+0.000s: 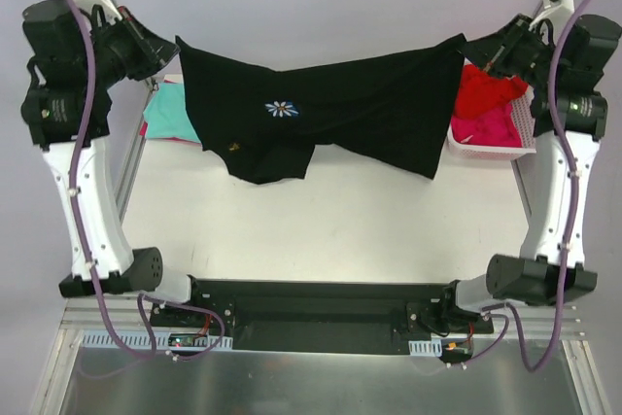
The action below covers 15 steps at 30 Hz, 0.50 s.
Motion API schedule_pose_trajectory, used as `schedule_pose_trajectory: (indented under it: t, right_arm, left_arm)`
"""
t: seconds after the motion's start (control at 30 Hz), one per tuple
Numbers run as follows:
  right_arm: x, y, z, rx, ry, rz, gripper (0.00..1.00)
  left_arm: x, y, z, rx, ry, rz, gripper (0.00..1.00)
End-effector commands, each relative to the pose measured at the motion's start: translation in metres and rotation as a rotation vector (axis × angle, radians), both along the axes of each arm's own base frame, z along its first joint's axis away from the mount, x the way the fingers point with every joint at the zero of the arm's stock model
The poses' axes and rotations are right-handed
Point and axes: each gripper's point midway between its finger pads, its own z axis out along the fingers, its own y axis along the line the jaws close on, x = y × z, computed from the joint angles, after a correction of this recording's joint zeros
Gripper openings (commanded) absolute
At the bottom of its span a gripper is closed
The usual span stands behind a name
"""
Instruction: Fold and stack the t-shirts
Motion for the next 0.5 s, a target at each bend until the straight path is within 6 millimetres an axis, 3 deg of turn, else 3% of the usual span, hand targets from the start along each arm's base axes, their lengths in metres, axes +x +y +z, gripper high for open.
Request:
schedule_pose_trajectory:
  t: [0.0,0.03,0.07,0.1,0.13,0.17,0.2,0.23,0.3,0.33,0.47]
  right_arm:
    - [-0.086,0.021,0.07,0.003,-0.221,0.055,0.01]
    - [-0.098,0.024,0.072,0.008,-0.227,0.054,0.01]
    - [-0.111,0.026,0.078,0.008,-0.247,0.053,0.01]
    - [-0.141,0.031,0.092,0.002,-0.307,0.047,0.01]
    - [-0.155,0.033,0.097,0.003,-0.331,0.044,0.01]
    - [-0.167,0.035,0.1,0.007,-0.346,0.04,0.01]
    - [-0.196,0.04,0.11,0.0,-0.404,0.032,0.01]
    - [-0.207,0.041,0.113,-0.001,-0.422,0.022,0.01]
    - [-0.23,0.04,0.117,-0.001,-0.457,-0.018,0.01]
    - [-0.254,0.043,0.123,-0.006,-0.508,-0.028,0.01]
    - [-0.295,0.038,0.133,-0.042,-0.61,-0.116,0.01]
  left_arm:
    - [-0.073,-0.031,0.052,-0.064,-0.179,-0.126,0.0]
    - [-0.102,-0.035,0.067,-0.056,-0.246,-0.134,0.0]
    - [-0.116,-0.038,0.072,-0.054,-0.274,-0.141,0.0]
    - [-0.129,-0.039,0.077,-0.053,-0.301,-0.134,0.0]
    - [-0.156,-0.043,0.088,-0.047,-0.358,-0.137,0.0]
    - [-0.17,-0.045,0.093,-0.053,-0.382,-0.139,0.0]
    - [-0.182,-0.046,0.096,-0.053,-0.406,-0.133,0.0]
    - [-0.206,-0.044,0.105,-0.05,-0.465,-0.107,0.0]
    - [-0.228,-0.043,0.111,-0.049,-0.516,-0.083,0.0]
    - [-0.249,-0.04,0.118,-0.049,-0.566,-0.052,0.0]
    - [-0.286,-0.031,0.129,-0.048,-0.664,0.032,0.0]
